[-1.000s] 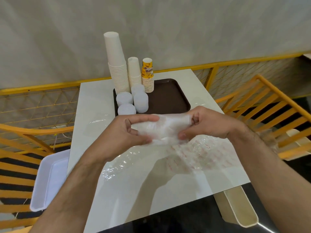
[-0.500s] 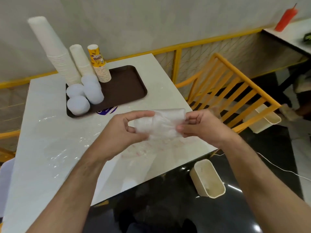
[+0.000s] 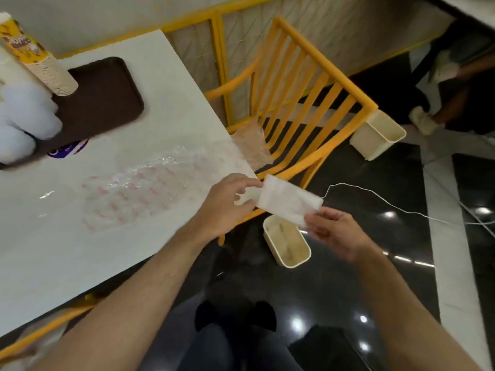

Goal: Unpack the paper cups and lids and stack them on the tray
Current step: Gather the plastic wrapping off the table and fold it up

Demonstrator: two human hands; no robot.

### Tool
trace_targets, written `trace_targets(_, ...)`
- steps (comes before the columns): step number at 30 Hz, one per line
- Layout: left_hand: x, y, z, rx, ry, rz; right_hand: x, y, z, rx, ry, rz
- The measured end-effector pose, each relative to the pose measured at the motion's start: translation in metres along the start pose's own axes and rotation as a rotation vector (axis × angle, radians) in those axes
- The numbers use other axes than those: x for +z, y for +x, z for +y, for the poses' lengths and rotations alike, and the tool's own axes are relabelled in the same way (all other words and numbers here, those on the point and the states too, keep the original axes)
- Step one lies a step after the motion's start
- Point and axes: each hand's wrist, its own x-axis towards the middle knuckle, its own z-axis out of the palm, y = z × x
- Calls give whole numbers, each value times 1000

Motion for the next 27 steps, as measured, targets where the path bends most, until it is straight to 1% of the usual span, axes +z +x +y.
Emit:
trace_targets(2, 24, 8, -23, 66, 341, -10, -27, 17, 39, 51, 90, 151)
trace_targets(3, 33, 9, -35, 101, 458, -25, -39, 28, 59, 82, 143, 212)
trace_targets(5, 47, 10, -57, 168, 613, -33, -56, 49, 98, 152, 238, 315)
trace_targets(6, 53, 11, -68, 206, 653, -13, -62, 62, 117, 182, 272, 360)
trace_targets(9, 67, 15, -96, 301, 676, 112, -74, 110, 168, 243, 339, 453)
trace_targets(12, 76, 20, -116, 381, 674, 229, -78, 163, 210, 272, 346, 500)
trace_targets(15, 83, 22, -124, 412, 681, 293, -78, 216, 246, 278, 325, 528)
trace_targets(18, 87, 24, -128, 442, 692, 352, -76, 254, 273, 333, 288, 607)
trace_targets(20, 89, 24, -129, 451, 670, 387, -73, 264, 280, 353, 254, 647)
trace_targets(23, 90, 25, -129, 433, 626, 394, -67, 258, 275, 333, 212, 654)
trace_targets(27, 85, 21, -121, 340, 565, 318, -54, 223, 240, 293, 165, 565)
